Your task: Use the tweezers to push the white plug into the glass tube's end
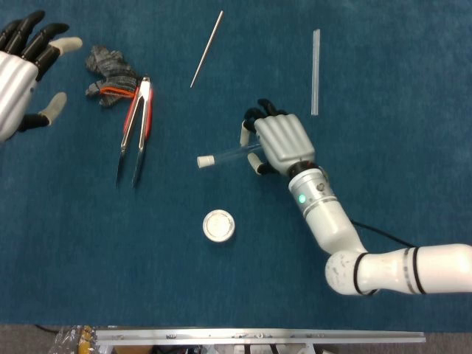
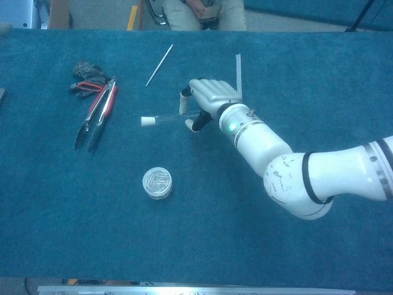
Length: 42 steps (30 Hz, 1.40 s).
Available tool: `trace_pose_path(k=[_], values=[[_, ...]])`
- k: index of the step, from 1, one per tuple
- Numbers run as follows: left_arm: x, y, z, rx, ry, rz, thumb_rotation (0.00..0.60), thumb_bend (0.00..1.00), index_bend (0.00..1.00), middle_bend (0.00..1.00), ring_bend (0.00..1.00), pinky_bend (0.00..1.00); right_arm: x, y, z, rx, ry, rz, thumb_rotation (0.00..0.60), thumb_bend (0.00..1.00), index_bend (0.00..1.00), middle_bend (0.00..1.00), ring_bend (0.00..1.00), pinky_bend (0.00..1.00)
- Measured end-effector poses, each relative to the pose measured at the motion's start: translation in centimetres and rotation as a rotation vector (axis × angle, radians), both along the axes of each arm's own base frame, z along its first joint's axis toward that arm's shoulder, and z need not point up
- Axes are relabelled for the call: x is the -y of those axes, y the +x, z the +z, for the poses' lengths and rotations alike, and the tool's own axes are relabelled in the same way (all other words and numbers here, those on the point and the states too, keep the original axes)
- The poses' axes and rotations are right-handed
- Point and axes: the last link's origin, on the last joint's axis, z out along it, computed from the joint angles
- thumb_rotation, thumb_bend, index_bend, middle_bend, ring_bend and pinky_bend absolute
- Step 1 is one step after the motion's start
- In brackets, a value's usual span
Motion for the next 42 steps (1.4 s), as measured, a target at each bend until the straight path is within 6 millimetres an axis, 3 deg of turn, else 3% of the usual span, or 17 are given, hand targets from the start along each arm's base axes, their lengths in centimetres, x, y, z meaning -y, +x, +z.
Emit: trace_pose_path(k=[4, 10, 16, 23, 27, 33, 42], values=[[0.3, -0.5, 0.3, 0.005, 0.010, 0.009, 0.600, 0.36, 0.19, 0.13, 0.00, 0.08, -0.5, 0.1, -1.7, -0.030, 0.009, 0.018, 0.600, 0.42, 0.62, 0.24, 0.08, 0.27], [0.6, -1.3, 0.6, 0.010, 0.018, 0.026, 0.600, 0.36, 0.19, 0.13, 0.00, 0.08, -1.0, 0.3, -3.1, -0.058, 0.024, 0.047, 0.600, 0.41, 0.50, 0.19, 0.08, 0.27], [0.7, -1.8, 0.8, 0.021, 0.024, 0.035, 0.600, 0.36, 0.17, 0.12, 0.00, 0.08, -1.2, 0.3, -2.9, -0.055, 0.030, 0.060, 0.600, 0.40, 0.23, 0.12, 0.05, 0.26], [0.9, -2.1, 0.6, 0.023, 0.029, 0.035, 0.600, 0.36, 0.16, 0.12, 0.00, 0.07, -1.0, 0.1, -1.2, -0.031, 0.013, 0.063, 0.600, 0.40, 0.18, 0.11, 0.05, 0.26], [1.1, -2.5, 0.8, 0.029, 0.043, 0.054, 0.600, 0.36, 0.16, 0.12, 0.00, 0.07, -0.6, -0.7, 1.0, -0.014, -0.025, 0.065, 0.600, 0.40, 0.18, 0.11, 0.04, 0.26], [1.7, -3.4, 1.3, 0.010, 0.105, 0.075, 0.600, 0.36, 0.16, 0.12, 0.00, 0.07, -0.4, -3.6, 6.5, 0.001, -0.122, 0.058, 0.600, 0.40, 0.18, 0.11, 0.04, 0.26], [4.1, -5.4, 1.5, -0.074, 0.196, 0.128, 0.600, 0.36, 0.16, 0.12, 0.00, 0.07, -3.3, -9.5, 16.3, -0.029, -0.281, 0.035, 0.600, 0.40, 0.18, 0.12, 0.04, 0.26]])
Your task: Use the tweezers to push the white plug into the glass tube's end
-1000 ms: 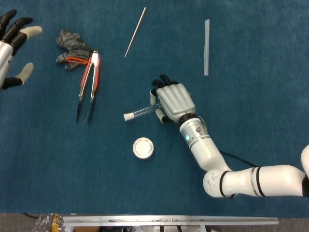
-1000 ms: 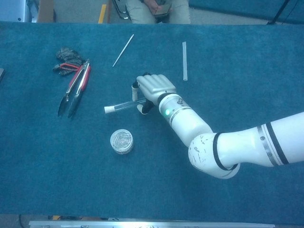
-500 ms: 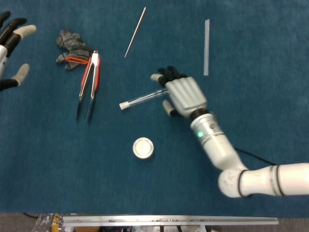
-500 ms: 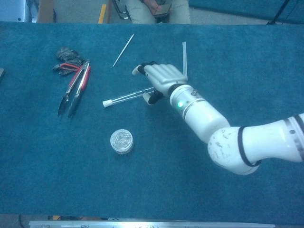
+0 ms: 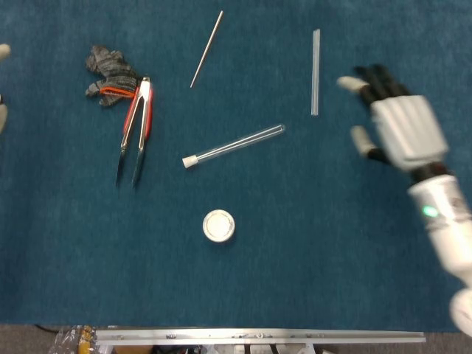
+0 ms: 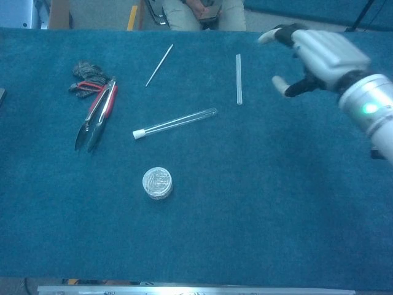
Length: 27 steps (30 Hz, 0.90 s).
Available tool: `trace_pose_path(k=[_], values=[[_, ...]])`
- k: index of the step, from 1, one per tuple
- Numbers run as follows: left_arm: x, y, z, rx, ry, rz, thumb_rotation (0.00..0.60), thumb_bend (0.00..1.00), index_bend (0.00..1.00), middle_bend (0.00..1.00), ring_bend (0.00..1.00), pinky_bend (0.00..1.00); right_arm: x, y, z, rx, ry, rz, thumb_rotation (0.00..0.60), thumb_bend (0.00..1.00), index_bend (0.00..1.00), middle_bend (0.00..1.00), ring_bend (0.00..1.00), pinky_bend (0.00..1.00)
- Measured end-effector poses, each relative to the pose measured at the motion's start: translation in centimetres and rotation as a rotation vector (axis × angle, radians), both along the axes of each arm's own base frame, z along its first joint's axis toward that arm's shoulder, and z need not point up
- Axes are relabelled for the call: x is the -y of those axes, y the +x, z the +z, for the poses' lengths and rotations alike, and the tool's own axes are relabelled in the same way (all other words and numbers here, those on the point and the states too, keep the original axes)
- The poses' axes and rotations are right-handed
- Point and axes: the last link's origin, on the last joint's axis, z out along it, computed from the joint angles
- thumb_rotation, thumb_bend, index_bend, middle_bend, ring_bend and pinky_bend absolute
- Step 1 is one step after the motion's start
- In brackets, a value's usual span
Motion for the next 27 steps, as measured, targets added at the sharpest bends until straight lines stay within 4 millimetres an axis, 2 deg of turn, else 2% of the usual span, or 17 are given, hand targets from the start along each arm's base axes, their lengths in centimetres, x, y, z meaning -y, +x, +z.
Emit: trace_pose_path(k=[4, 13, 20, 27], values=[[2.0, -1.1, -0.1, -0.033, 0.011, 0.037, 0.600, 0.36, 0.16, 0.13, 0.00, 0.07, -2.1, -2.3, 3.3, -0.011, -0.064, -0.012, 0.600, 0.40, 0.18, 0.12, 0.04, 0.26], [5.4, -2.4, 0.3, -0.060, 0.025, 0.095, 0.600, 0.36, 0.16, 0.13, 0.00, 0.07, -7.4, -6.5, 8.0, -0.026, -0.183, -0.059, 0.600, 0.40, 0.18, 0.12, 0.04, 0.26], [8.2, -3.5, 0.7, -0.052, 0.053, 0.160, 0.600, 0.36, 0.16, 0.13, 0.00, 0.07, -10.3, -8.9, 9.9, -0.012, -0.221, -0.130, 0.600, 0.40, 0.18, 0.13, 0.04, 0.26], [9.5, -3.8, 1.2, -0.037, 0.088, 0.176, 0.600, 0.36, 0.16, 0.13, 0.00, 0.07, -10.6, -9.6, 10.1, -0.003, -0.223, -0.141, 0.600, 0.40, 0.18, 0.13, 0.04, 0.26]])
